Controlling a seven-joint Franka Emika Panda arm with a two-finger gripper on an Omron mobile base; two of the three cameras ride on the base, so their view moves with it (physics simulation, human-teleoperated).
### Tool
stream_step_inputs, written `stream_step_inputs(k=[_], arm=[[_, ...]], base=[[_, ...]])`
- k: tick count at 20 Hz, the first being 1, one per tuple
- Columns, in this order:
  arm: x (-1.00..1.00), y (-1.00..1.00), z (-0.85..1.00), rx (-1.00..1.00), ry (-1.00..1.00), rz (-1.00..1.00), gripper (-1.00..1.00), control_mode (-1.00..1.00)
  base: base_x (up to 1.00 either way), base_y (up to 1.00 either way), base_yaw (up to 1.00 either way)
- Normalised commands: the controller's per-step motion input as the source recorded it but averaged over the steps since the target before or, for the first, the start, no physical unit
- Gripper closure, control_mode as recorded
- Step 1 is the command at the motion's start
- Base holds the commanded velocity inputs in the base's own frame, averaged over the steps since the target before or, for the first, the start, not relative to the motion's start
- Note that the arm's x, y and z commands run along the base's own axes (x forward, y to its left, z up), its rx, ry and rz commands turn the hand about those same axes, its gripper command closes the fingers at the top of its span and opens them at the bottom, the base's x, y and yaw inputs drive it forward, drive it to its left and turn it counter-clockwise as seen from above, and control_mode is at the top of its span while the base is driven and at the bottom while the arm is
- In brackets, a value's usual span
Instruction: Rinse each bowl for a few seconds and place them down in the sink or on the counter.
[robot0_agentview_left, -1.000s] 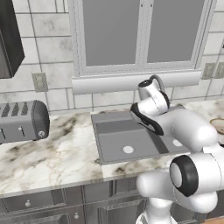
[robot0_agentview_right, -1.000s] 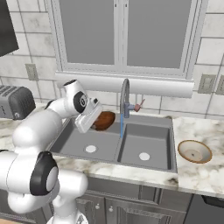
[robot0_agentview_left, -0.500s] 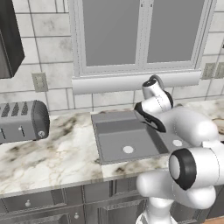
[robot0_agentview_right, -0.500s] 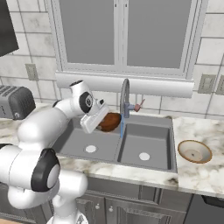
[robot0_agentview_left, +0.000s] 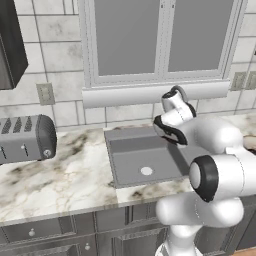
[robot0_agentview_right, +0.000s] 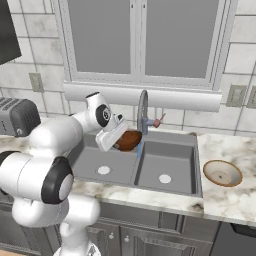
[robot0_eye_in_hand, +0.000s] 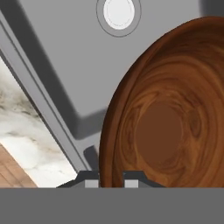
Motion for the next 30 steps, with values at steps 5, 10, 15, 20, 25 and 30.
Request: stream_step_inputs(k=[5, 10, 15, 20, 25, 30], arm=[[0.15, 0.13, -0.16, -0.07, 0.0, -0.02, 1.0, -1.0], [0.22, 0.01, -0.16, -0.04, 0.0, -0.02, 1.0, -1.0], [0.23, 0.0, -0.14, -0.02, 0.0, -0.02, 1.0, -1.0], [0.11, 0.1, 0.04, -0.04, -0.03, 0.0, 1.0, -1.0], [-0.02, 0.28, 0.35, -0.08, -0.12, 0.01, 1.0, -1.0], [-0.17, 0.25, 0.44, -0.02, -0.06, 0.04, 1.0, -1.0]], base=[[0.0, 0.0, 0.0], [0.0, 0.0, 0.0], [0.0, 0.0, 0.0], [0.0, 0.0, 0.0], [0.0, 0.0, 0.0], [0.0, 0.0, 0.0]])
